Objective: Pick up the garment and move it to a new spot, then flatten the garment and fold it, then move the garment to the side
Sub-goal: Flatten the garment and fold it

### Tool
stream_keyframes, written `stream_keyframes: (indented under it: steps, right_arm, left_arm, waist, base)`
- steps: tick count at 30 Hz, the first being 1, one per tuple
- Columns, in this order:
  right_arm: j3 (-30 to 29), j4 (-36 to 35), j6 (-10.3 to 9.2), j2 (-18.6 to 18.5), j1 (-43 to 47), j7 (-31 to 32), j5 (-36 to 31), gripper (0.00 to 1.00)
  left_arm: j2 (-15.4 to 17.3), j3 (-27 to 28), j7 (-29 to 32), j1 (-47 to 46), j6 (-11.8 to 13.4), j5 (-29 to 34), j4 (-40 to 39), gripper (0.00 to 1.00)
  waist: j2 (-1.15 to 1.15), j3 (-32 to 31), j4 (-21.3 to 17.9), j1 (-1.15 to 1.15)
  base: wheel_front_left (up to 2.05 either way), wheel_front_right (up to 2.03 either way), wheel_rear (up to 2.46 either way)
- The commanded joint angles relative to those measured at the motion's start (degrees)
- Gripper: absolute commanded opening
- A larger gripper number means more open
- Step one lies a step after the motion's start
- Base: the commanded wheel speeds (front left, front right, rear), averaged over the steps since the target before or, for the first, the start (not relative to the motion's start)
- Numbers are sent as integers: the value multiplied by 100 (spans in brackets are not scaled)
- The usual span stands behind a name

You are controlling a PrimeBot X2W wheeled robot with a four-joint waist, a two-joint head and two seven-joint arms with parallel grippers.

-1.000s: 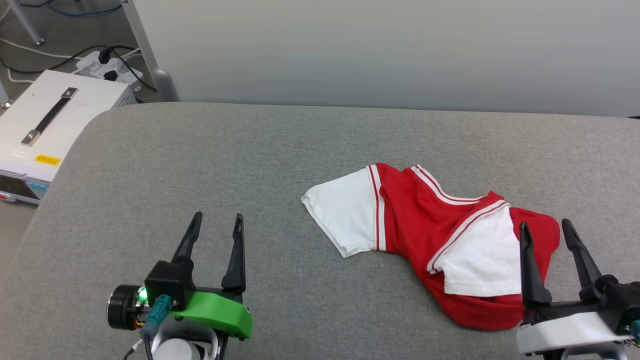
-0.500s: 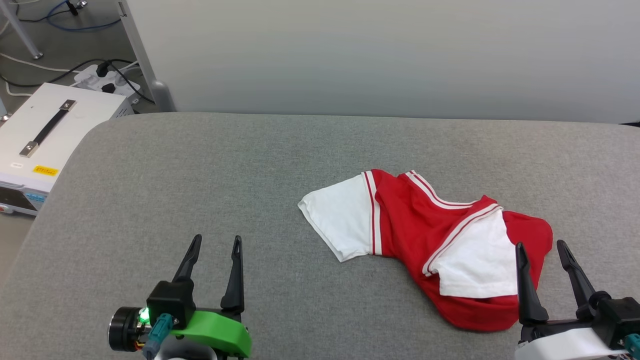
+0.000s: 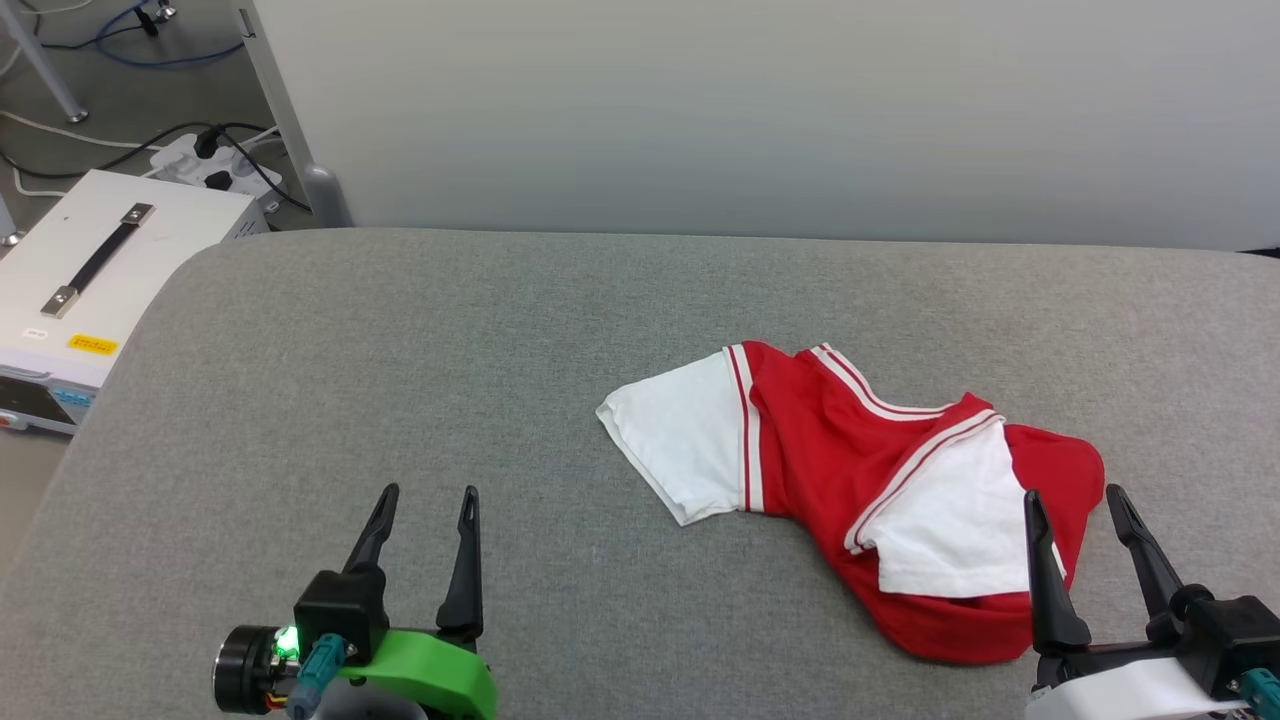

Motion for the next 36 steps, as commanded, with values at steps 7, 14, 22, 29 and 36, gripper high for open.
stream_keyframes:
  steps: [7, 14, 22, 29, 36]
  right_arm:
    - [-88, 10, -4, -11, -43, -35, -51, 100]
    - [-468, -333, -4, -70, -880, -35, -671, 100]
    - [-145, 51, -4, -1169, -1962, -35, -262, 100]
    - [1161, 827, -4, -2671, -2860, 1267, 1329, 100]
    - [2603, 697, -4, -3872, -3187, 3602, 3181, 100]
  left_arm:
    - [-53, 81, -32, 76, -52, 94, 54, 100]
    - [-79, 124, -33, -54, -59, 120, 20, 100]
    - [-92, 174, -33, -196, -71, 126, -25, 100]
    - [-99, 219, -33, -294, -52, 104, -50, 100]
    - [-102, 132, -33, -412, -16, 30, -74, 100]
  waist:
    - [0, 16, -20, 0]
    - [0, 226, -19, 0]
    - [0, 502, -41, 0]
    - [0, 654, -39, 0]
    - [0, 848, 19, 0]
  base:
    - [0, 0, 0]
    - [0, 0, 0]
    - [0, 0, 0]
    - [0, 0, 0]
    - [0, 0, 0]
